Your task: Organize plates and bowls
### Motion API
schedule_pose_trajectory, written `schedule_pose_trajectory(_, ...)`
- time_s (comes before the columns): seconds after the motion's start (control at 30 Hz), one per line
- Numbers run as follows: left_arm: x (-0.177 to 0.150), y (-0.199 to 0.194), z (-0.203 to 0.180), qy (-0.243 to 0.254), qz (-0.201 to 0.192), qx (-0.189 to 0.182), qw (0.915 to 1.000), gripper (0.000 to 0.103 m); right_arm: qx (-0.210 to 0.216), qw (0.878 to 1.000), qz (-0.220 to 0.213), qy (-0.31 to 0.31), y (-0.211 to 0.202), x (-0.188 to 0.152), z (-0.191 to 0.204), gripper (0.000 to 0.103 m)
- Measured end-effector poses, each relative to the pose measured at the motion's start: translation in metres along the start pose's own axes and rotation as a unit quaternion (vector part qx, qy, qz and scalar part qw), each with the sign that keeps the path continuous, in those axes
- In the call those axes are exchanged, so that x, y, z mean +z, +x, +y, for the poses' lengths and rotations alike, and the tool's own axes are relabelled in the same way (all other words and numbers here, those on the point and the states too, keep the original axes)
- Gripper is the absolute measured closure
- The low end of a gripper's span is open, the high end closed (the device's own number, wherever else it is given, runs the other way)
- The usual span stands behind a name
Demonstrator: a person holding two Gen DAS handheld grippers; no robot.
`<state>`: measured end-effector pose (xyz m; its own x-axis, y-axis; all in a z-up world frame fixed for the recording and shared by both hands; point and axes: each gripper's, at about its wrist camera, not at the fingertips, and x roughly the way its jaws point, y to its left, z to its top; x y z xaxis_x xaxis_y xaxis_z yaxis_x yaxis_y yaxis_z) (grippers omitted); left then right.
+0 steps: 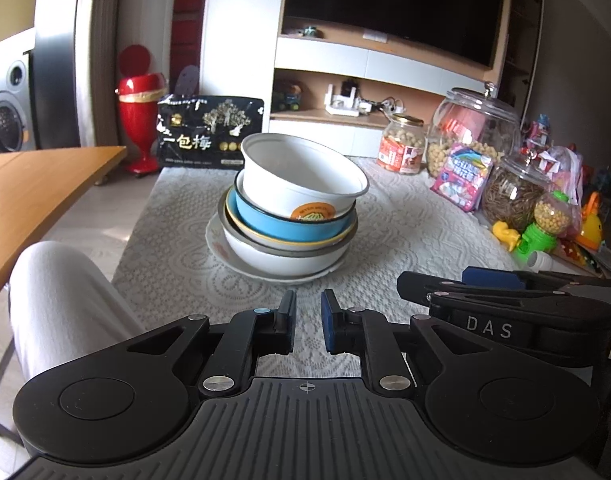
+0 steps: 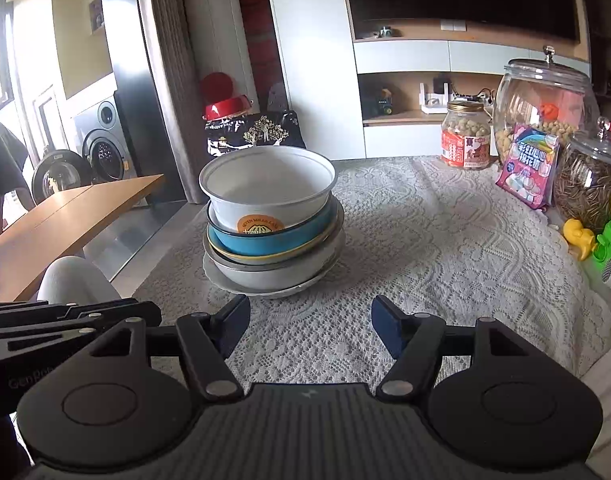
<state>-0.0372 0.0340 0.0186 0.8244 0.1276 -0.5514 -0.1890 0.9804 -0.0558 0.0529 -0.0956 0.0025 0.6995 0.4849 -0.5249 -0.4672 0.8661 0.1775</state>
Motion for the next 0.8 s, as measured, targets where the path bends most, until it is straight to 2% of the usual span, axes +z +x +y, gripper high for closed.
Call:
schedule_pose_trajectory(0.13, -0.002, -0.001, -0.003, 0.004, -0.004, 0.022, 0.9997, 0.087, 0.006, 1.000, 0.009, -0.009, 0.001, -0.005, 0.001, 0.034)
schedule_pose_trajectory(0.47, -0.006, 0.004, -0.003, 0.004, 0.007, 0.017, 0.9998, 0.087, 0.015, 1.000, -0.015, -0.022, -0.010, -0.013, 0.005, 0.034)
schedule_pose_trajectory(0.8, -0.006, 0.005, -0.002, 0.003, 0.009, 0.021, 0.9997, 0.087, 0.017, 1.000, -0.018, -0.018, -0.010, -0.012, 0.003, 0.034)
